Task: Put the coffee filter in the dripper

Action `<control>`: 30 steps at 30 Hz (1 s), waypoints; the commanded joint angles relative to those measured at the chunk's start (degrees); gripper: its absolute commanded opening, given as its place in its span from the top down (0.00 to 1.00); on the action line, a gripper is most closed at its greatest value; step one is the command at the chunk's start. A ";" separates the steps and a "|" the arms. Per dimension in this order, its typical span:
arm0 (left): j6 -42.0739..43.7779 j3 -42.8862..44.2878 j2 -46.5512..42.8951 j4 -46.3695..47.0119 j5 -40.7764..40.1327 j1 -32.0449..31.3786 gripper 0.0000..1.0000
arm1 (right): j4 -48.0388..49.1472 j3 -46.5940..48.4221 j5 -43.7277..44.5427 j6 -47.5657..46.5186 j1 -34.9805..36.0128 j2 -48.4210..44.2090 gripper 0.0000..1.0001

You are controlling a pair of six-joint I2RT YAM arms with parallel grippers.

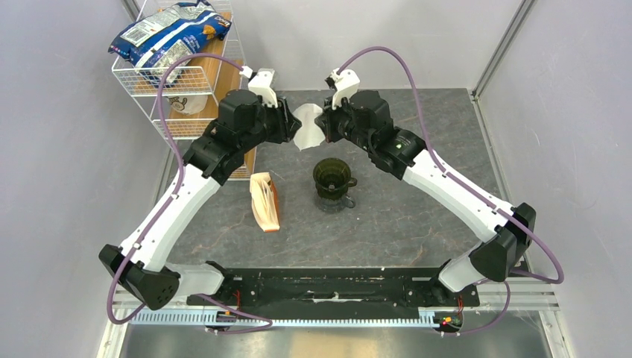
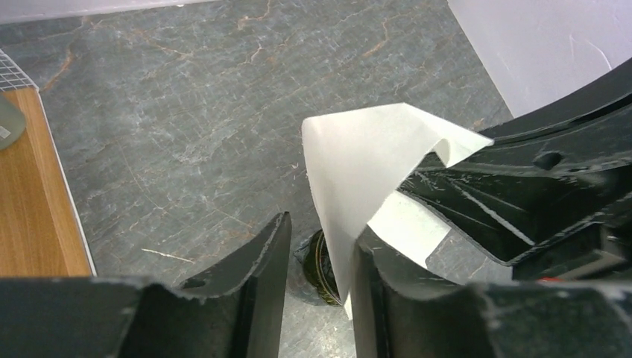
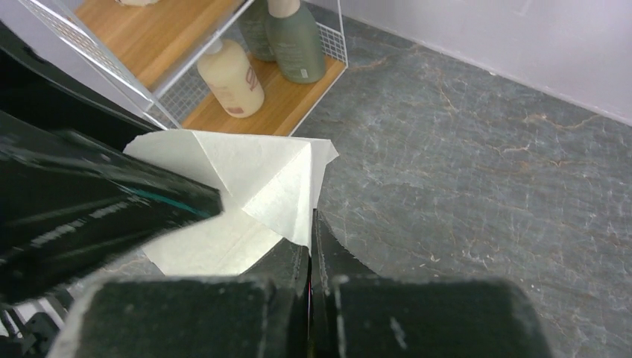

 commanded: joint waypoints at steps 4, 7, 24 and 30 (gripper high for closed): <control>4.27 1.01 2.36 1.52 -2.47 -1.06 0.51 | -0.33 4.73 -0.73 1.67 0.60 0.46 1.00; 4.23 1.77 3.24 1.97 -3.28 -1.22 0.50 | -2.27 5.58 -0.72 1.57 1.34 0.95 1.00; 2.36 2.02 3.14 2.16 -6.65 -1.32 0.98 | -5.64 5.17 3.57 -2.37 0.82 0.69 0.99; -0.67 2.94 3.70 1.87 -5.75 -1.36 0.98 | -5.60 5.66 1.57 -1.79 0.72 0.82 0.55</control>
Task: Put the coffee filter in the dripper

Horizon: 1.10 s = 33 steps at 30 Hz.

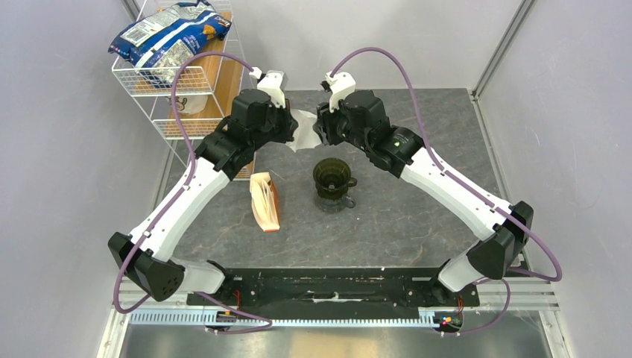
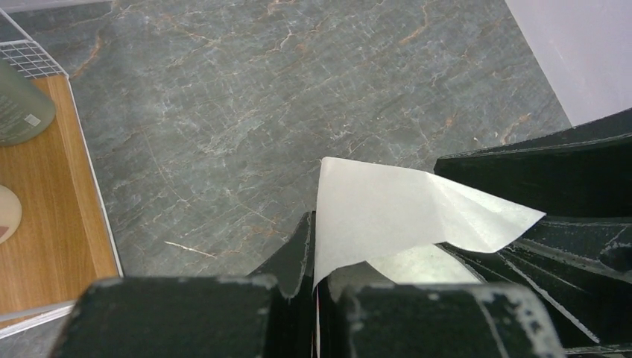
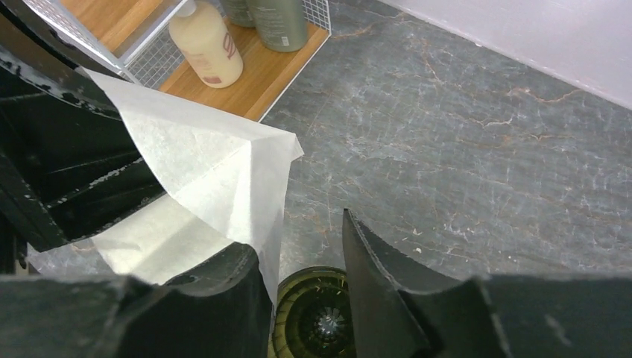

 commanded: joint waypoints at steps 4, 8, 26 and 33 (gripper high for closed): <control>-3.99 3.14 0.04 0.95 -0.55 -0.14 0.98 | -1.06 2.56 -0.95 0.01 -0.33 -0.72 0.58; -5.07 2.96 0.11 -0.05 0.31 -0.13 0.98 | -3.53 2.50 -0.75 -0.36 -0.28 -1.01 0.91; 0.72 3.67 -1.26 -3.52 4.04 -0.23 0.74 | -7.05 2.60 0.05 0.36 -0.28 -1.81 1.00; -0.32 7.55 0.63 -8.36 7.61 -0.40 0.98 | -7.43 4.41 -4.48 0.31 -0.30 -2.65 0.53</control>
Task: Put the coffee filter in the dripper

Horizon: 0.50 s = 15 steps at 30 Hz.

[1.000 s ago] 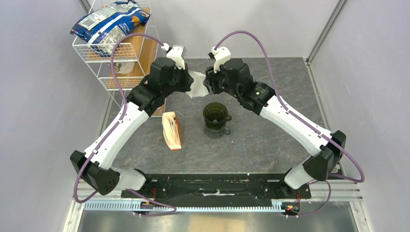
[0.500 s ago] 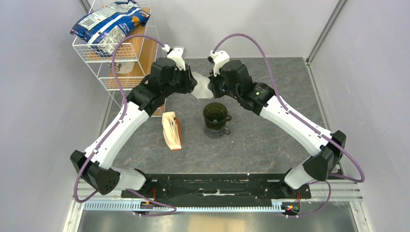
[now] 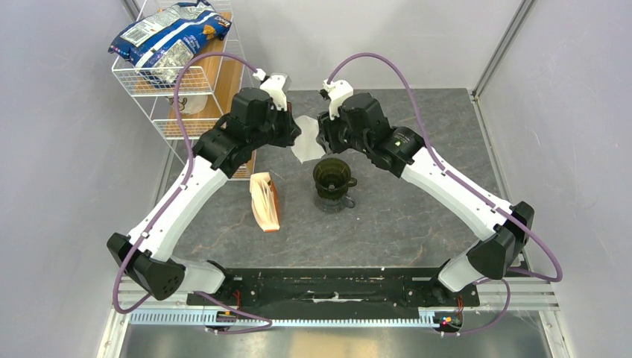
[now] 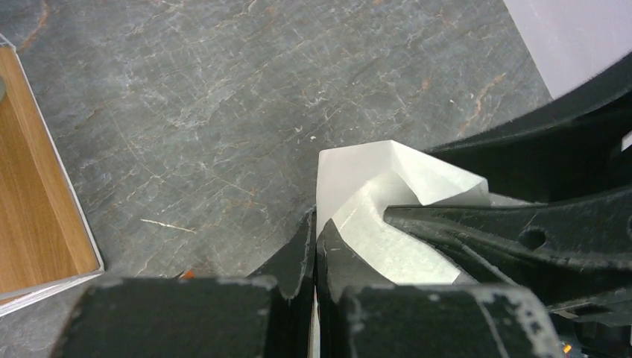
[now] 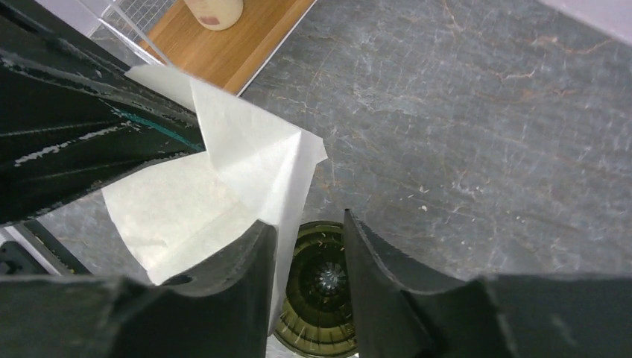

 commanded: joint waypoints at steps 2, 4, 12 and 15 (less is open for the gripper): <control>0.88 7.52 1.11 -5.73 2.84 -0.32 0.98 | -0.80 5.20 -2.89 -0.96 -0.18 -3.52 0.36; 1.46 10.06 2.09 -9.06 3.81 -0.32 0.98 | -1.77 5.30 -3.47 -2.10 -0.13 -5.36 0.29; 4.53 19.38 9.79 -24.32 12.59 -0.32 0.98 | -7.94 0.18 -16.33 -7.82 -3.43 -17.95 0.09; 5.62 20.58 12.37 -26.77 13.62 -0.62 0.98 | -10.96 -0.53 -18.16 -7.15 -6.31 -20.38 0.08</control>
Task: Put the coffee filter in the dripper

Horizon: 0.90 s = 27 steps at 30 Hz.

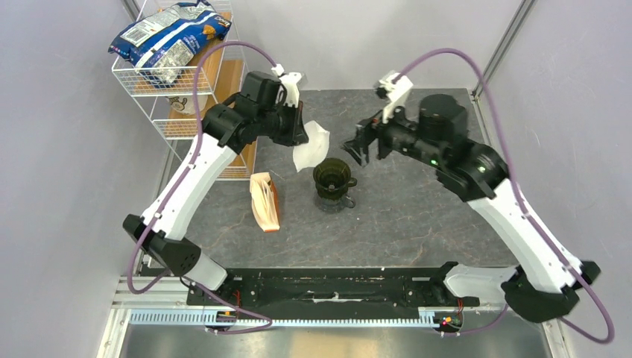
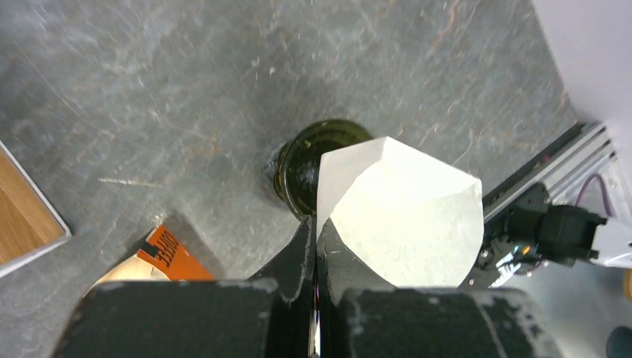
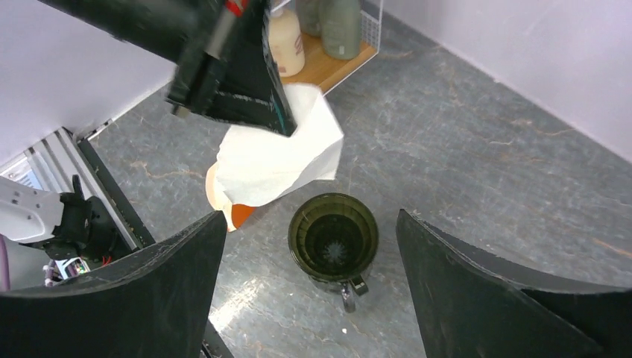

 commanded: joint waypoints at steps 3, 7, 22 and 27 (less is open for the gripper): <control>4.30 4.30 6.40 -9.56 3.89 -1.23 0.98 | -5.50 -1.91 -4.85 -1.05 -5.36 -4.36 0.08; 5.03 6.75 9.41 -10.52 3.01 -3.03 0.98 | -5.47 -3.41 -4.36 0.30 -7.80 -5.08 0.08; 3.62 9.28 18.56 -9.51 -0.09 -5.92 0.98 | -8.34 -6.45 -2.29 4.95 -11.27 -5.64 0.08; 3.51 9.99 20.30 -9.21 -0.35 -6.01 0.81 | -10.02 -6.47 -2.03 5.60 -11.97 -4.62 0.07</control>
